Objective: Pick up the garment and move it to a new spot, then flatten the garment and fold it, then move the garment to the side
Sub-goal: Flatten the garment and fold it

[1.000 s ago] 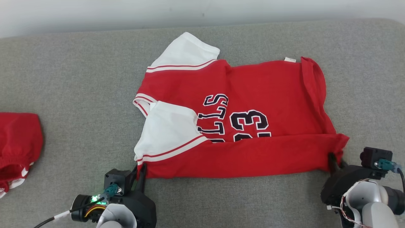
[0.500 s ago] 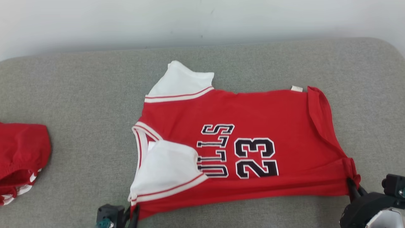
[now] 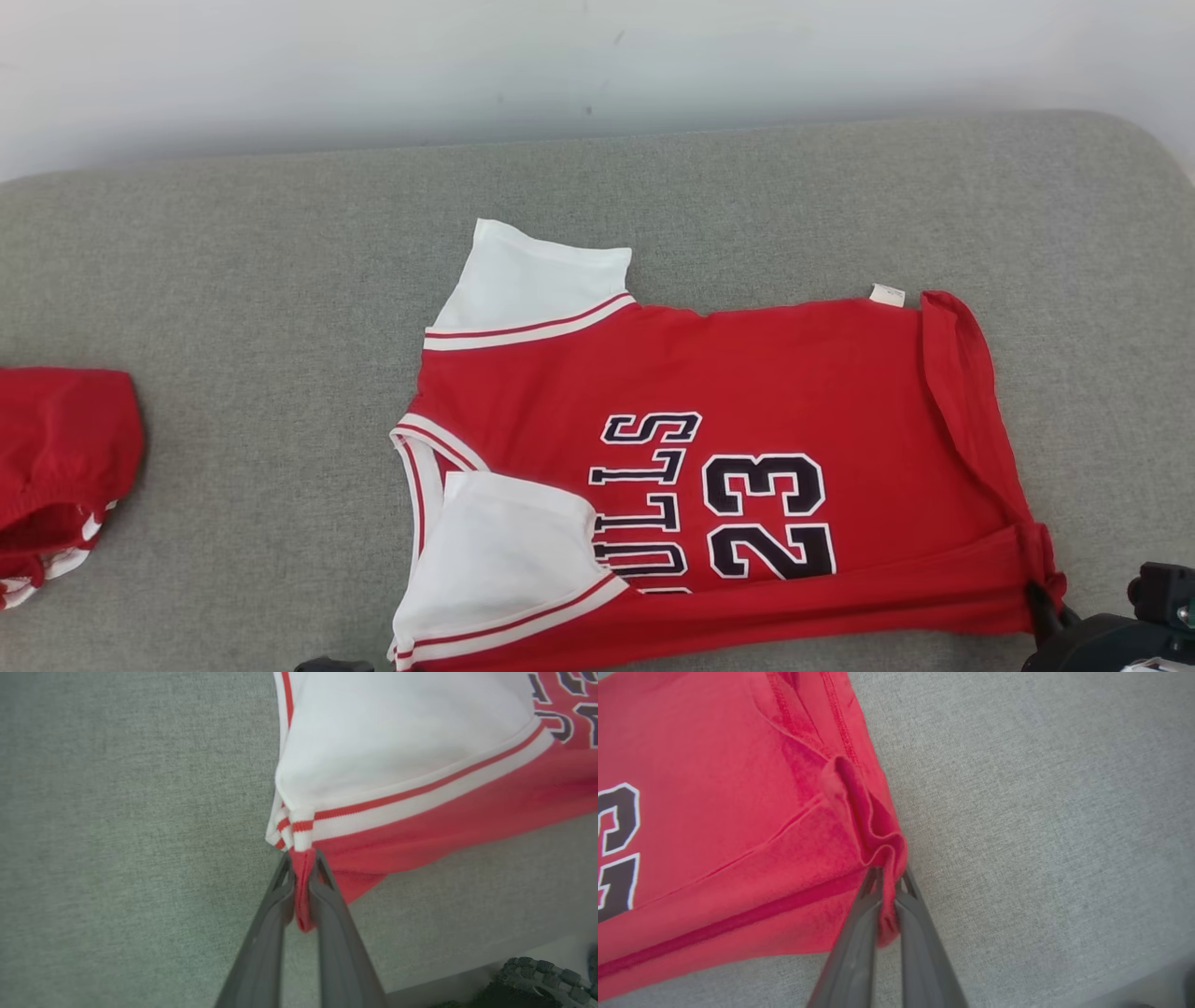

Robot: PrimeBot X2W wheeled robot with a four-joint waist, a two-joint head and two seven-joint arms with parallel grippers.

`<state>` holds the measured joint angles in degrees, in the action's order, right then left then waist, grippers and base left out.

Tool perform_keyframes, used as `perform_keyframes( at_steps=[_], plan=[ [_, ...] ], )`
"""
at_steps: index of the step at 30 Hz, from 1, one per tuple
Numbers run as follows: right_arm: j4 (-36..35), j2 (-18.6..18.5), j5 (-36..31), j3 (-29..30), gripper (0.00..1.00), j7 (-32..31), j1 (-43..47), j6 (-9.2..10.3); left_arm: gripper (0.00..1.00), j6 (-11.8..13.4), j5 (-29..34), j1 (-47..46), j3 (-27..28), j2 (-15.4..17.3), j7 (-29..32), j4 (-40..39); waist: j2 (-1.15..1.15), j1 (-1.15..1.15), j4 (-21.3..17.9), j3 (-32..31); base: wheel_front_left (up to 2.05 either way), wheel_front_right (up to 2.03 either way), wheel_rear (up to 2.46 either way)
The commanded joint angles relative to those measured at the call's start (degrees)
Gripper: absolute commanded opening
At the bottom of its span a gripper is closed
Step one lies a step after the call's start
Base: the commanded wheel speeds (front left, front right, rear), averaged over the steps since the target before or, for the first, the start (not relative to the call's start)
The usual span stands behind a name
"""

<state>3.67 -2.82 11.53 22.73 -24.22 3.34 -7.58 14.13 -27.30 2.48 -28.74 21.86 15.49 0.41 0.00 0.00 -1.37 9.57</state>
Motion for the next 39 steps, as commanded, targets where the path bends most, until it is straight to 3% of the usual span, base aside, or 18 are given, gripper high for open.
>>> perform_keyframes(
  at_steps=[1, 6, 7, 8, 10, 17, 23, 29, 35, 39],
  plan=[
    [0.6, -0.1, -0.5, 0.1, 0.0, 0.0, -0.3, 0.18, 0.0, 0.4, 0.5, 0.4, 0.1, 0.8, 0.1, 0.8, 0.0, 0.0, 0.0, 0.1, 0.0, 0.0, 0.0],
    [2.8, -0.1, -1.1, 0.5, 0.0, 0.9, -1.4, 0.18, 0.0, 0.8, 0.5, -0.1, -0.1, 0.6, 0.4, 1.9, 0.0, 0.0, 0.0, 0.1, 0.0, 0.0, 0.0],
    [3.0, -0.1, -0.8, 0.4, 0.4, 1.2, -1.6, 0.18, 0.0, 0.7, 0.4, -0.1, -0.1, 0.6, 0.3, 2.0, 0.0, 0.0, 0.0, 0.1, 0.0, 0.0, 0.0],
    [3.1, -0.1, -0.5, 0.4, 1.0, 1.2, -1.8, 0.18, 0.23, 0.7, 0.5, -0.4, -0.1, 0.6, 0.0, 2.0, 0.0, 0.0, 0.0, 0.1, 0.0, 0.0, 0.0],
    [2.8, -0.1, 0.0, 0.2, 1.0, 1.5, -1.9, 0.17, 1.0, 1.0, 0.8, -0.7, 0.1, 0.5, -0.5, 1.9, 0.0, 0.0, 0.0, -0.1, 0.0, 0.0, 0.0],
    [-3.4, 0.0, -0.8, 1.9, 1.0, -0.5, -0.7, 0.17, 1.0, 2.8, -0.2, -0.8, 2.7, 2.0, -0.2, -0.7, 0.0, 0.0, -0.2, -0.6, 0.0, 0.0, 0.0],
    [-12.1, 0.0, -3.2, 1.0, 1.0, -4.0, -3.5, 0.16, 1.0, 1.9, 0.9, -7.0, 5.0, 4.0, -1.1, -3.1, 0.0, 0.0, -0.5, 0.2, 0.0, 0.0, 0.0],
    [-15.4, 0.0, -6.8, -7.5, 1.0, -8.6, -12.7, 0.16, 1.0, -2.6, -0.6, -22.4, 6.2, 1.7, -1.8, 1.8, 0.0, 0.0, -2.4, 3.8, 0.0, 0.0, 0.0],
    [-10.3, -1.6, -7.4, -14.4, 1.0, -12.0, -23.4, 0.17, 1.0, -6.4, -2.7, -36.0, 6.6, -1.5, -0.9, 12.1, 0.0, 0.0, -5.4, 8.2, 0.0, 0.0, 0.0],
    [-7.4, -2.5, -7.1, -17.1, 1.0, -12.9, -28.7, 0.16, 1.0, -8.4, -2.5, -42.1, 5.9, -1.7, 0.4, 17.3, 0.0, 0.0, -7.0, 10.4, 0.0, 0.0, 0.0]
  ],
)
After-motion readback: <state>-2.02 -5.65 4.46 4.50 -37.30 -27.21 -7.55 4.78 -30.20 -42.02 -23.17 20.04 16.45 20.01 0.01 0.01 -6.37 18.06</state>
